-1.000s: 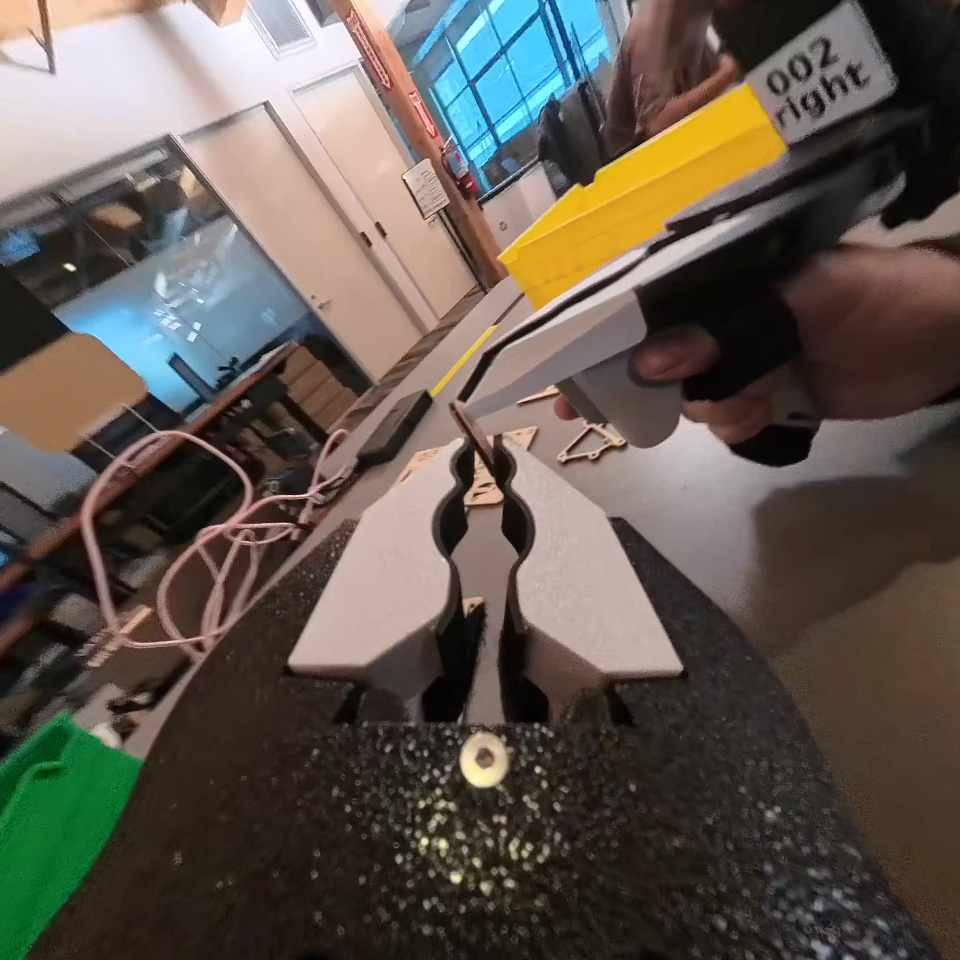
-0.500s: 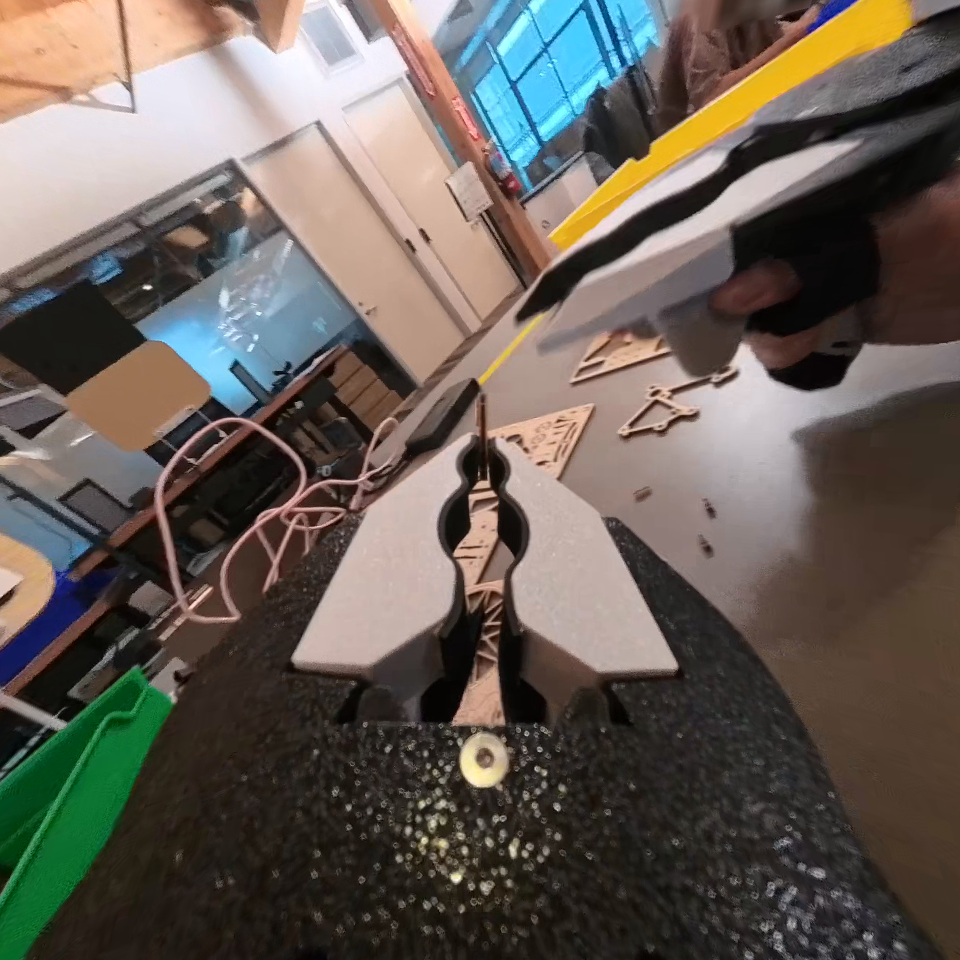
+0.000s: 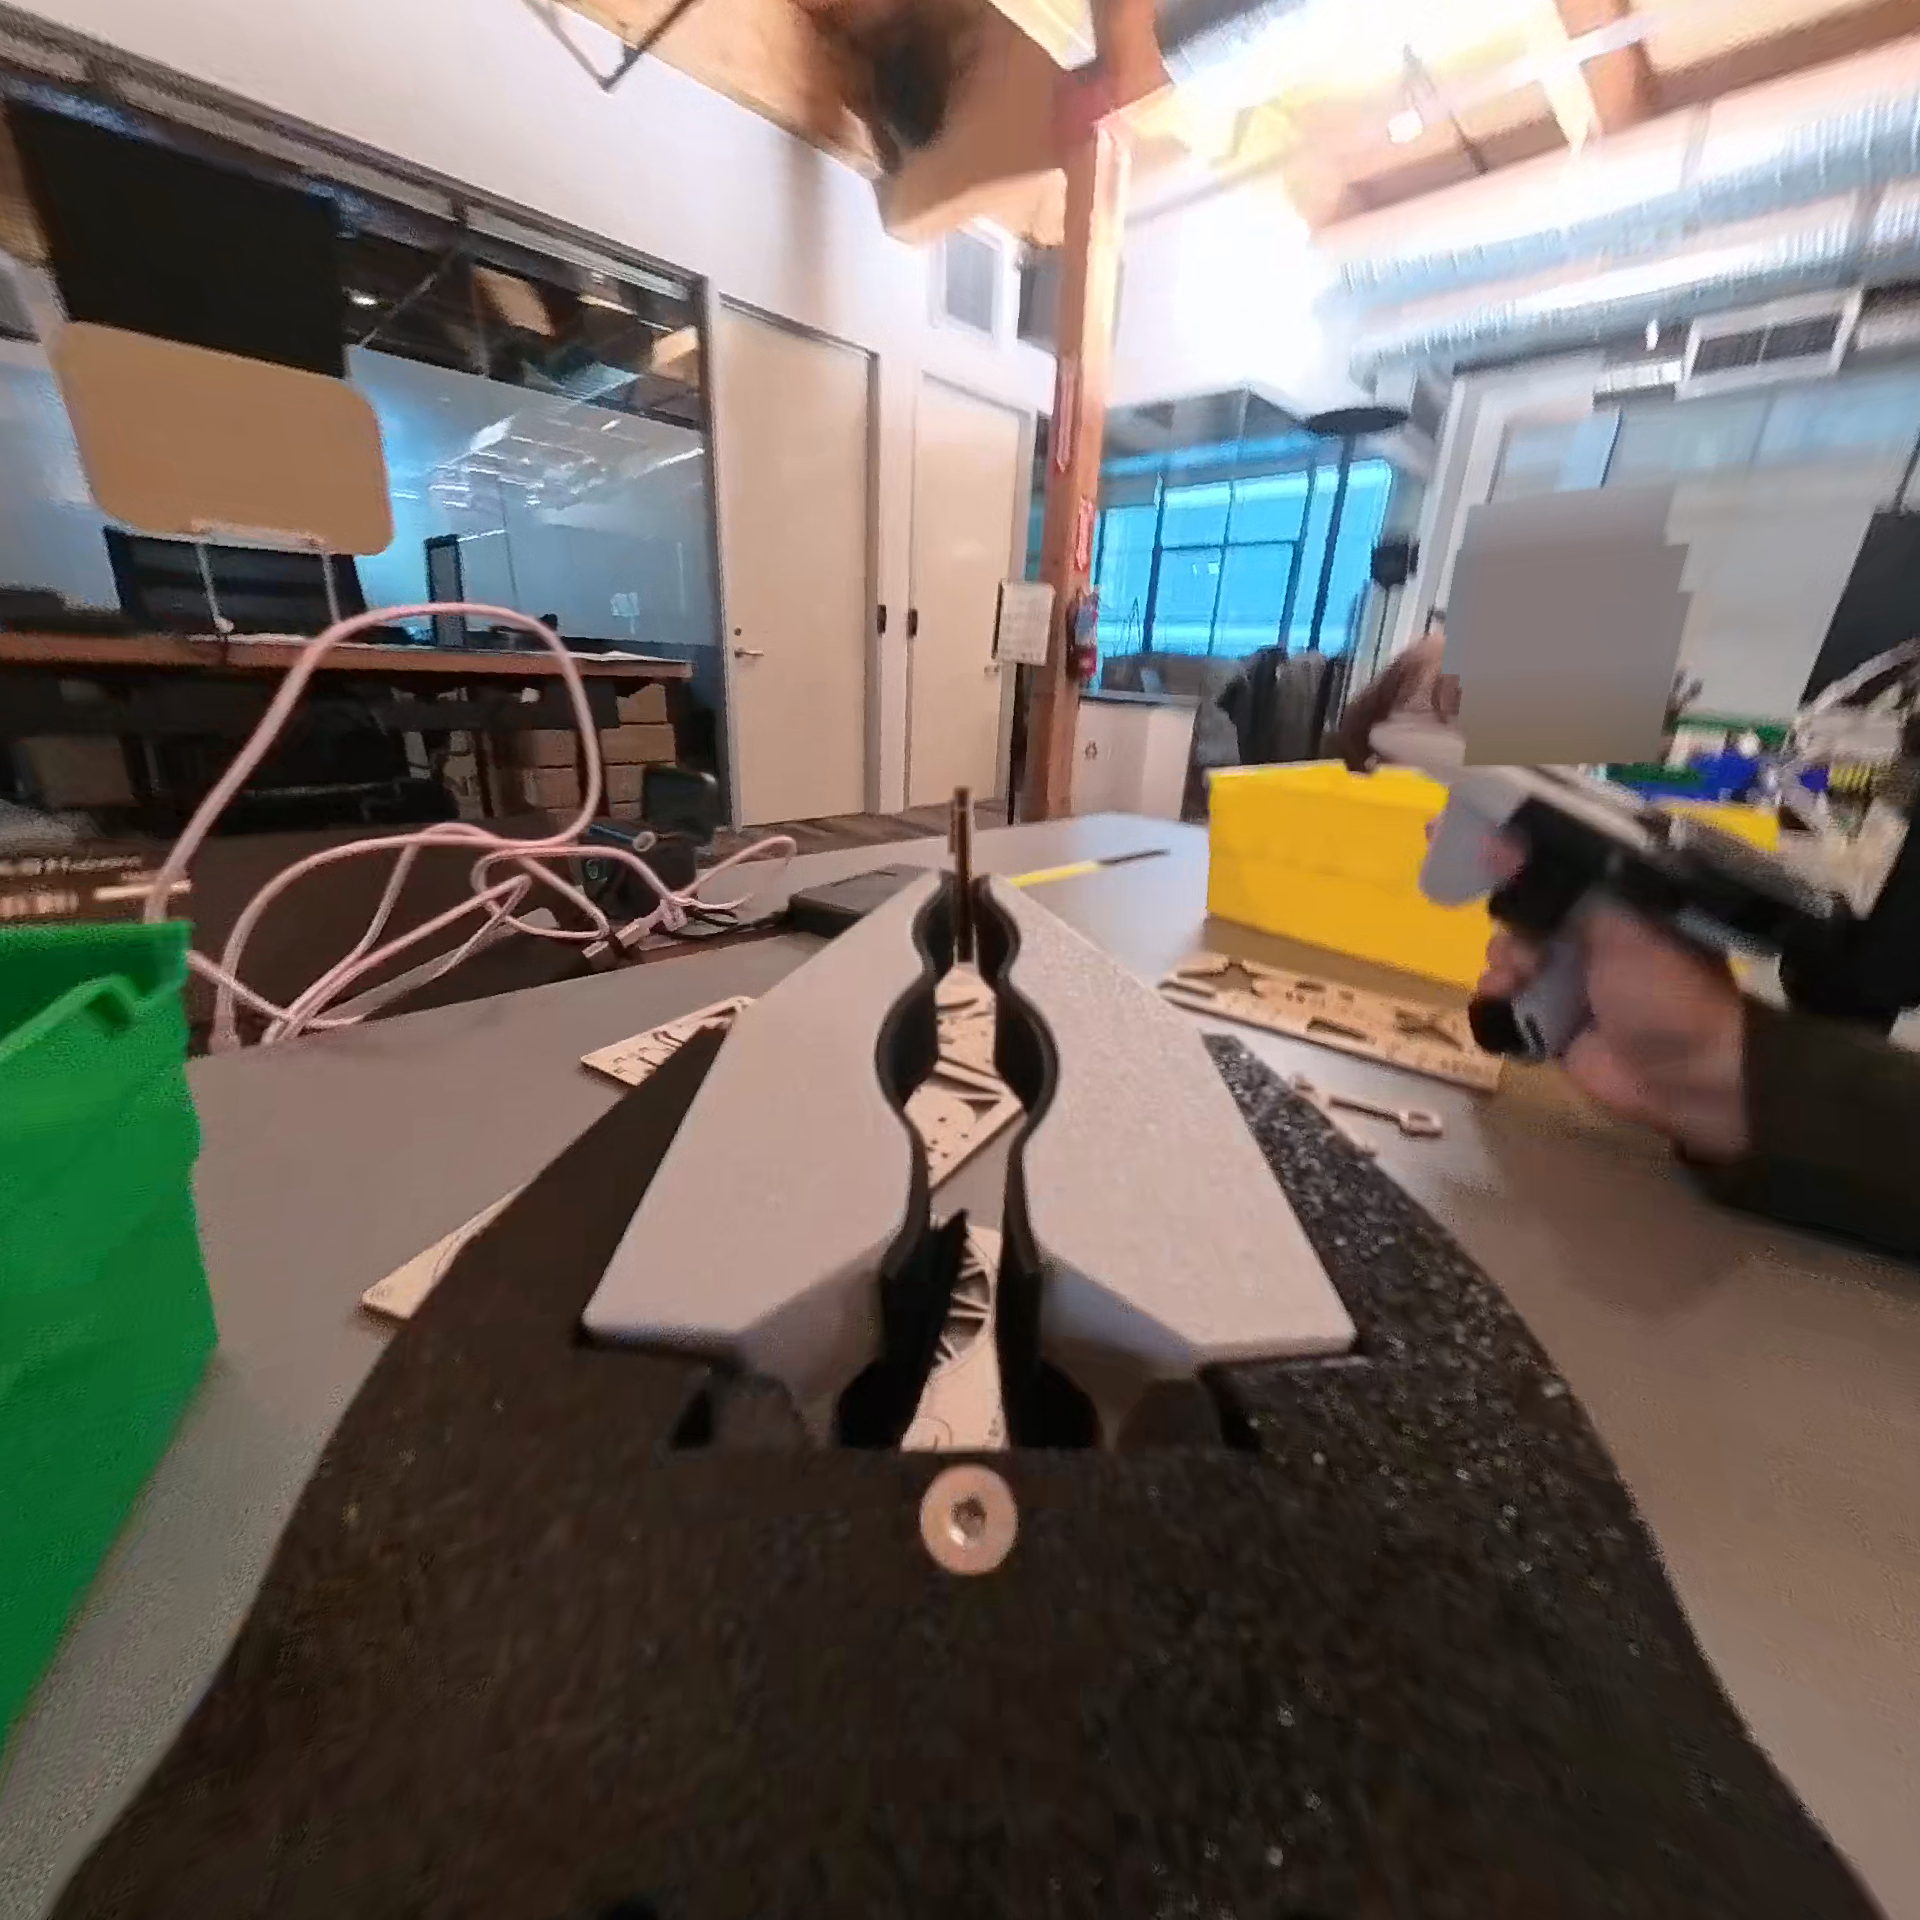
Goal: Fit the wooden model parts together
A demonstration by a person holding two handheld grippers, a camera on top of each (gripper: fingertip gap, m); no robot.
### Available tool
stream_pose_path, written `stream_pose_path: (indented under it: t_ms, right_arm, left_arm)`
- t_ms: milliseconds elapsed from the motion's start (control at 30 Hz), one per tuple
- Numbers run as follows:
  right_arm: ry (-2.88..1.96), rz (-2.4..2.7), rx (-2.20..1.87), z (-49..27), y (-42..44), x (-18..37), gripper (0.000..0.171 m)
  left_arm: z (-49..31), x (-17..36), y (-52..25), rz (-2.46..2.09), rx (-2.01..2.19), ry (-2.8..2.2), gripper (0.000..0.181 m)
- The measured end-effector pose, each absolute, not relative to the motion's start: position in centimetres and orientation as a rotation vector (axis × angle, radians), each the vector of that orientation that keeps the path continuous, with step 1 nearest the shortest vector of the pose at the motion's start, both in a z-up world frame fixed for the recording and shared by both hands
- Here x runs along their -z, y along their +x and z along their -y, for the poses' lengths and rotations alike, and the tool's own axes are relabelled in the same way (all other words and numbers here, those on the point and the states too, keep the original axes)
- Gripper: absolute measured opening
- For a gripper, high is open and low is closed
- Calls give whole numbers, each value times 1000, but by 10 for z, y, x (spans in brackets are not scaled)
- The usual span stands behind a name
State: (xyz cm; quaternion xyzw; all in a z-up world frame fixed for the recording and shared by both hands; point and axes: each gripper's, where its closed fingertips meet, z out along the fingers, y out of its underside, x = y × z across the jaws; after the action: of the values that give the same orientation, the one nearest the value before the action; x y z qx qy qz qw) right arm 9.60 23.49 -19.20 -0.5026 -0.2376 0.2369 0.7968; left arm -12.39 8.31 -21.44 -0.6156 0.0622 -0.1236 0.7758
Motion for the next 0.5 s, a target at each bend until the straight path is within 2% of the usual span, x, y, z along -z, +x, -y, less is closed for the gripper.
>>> stream_pose_path:
  t_ms: [233,500]
  right_arm:
    - [-1052,681,-461,-224,69,203,14]
    - [-1057,729,-476,-220,60,207,13]
  left_arm:
    - [-79,207,-164,117,420,-1248,0]
    - [-80,208,-165,126,438,-1247,0]
